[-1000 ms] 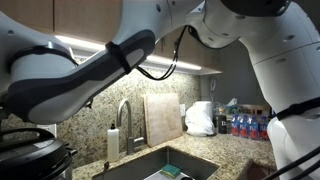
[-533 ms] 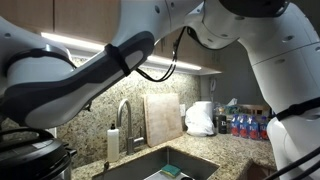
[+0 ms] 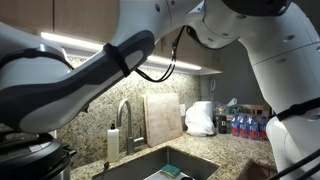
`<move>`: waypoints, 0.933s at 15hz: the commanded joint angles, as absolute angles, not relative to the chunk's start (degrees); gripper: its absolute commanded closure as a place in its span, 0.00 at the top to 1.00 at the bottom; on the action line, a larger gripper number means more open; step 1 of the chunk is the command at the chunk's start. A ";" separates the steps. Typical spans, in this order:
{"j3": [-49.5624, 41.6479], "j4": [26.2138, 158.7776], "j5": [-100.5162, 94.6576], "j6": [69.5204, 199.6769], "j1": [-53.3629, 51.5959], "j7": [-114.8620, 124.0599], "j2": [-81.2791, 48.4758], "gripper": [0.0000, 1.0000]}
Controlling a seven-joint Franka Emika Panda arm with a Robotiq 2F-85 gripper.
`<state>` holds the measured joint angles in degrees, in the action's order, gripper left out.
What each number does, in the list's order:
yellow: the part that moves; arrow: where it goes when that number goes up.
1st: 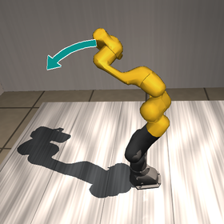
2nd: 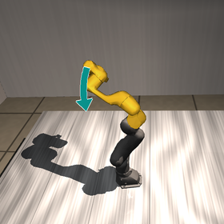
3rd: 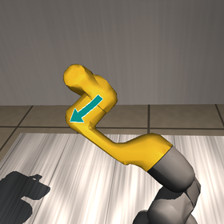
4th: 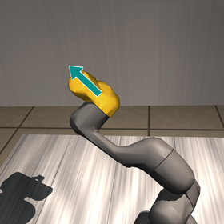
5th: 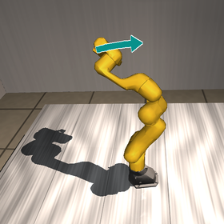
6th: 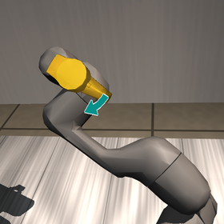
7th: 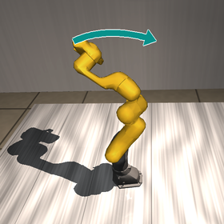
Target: Remove the lid from the cooker.
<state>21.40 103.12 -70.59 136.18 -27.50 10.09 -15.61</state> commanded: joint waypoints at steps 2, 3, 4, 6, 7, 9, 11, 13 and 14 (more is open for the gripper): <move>21.21 103.75 -72.93 132.63 -28.94 10.20 -13.63 0.06; 21.31 103.68 -73.08 131.83 -29.16 10.21 -13.45 0.06; 21.42 103.72 -73.37 130.55 -29.52 10.52 -13.01 0.06; 21.73 103.73 -73.26 128.44 -29.91 10.75 -12.26 0.06; 21.91 103.89 -72.70 127.66 -29.89 10.39 -11.82 0.05; 22.17 103.96 -71.40 126.65 -29.58 9.10 -11.06 0.06; 22.24 103.87 -70.31 126.80 -28.98 8.08 -10.61 0.06; 22.17 103.51 -68.63 127.63 -28.28 6.97 -10.65 0.06; 22.15 103.45 -67.73 127.91 -28.04 6.48 -10.61 0.06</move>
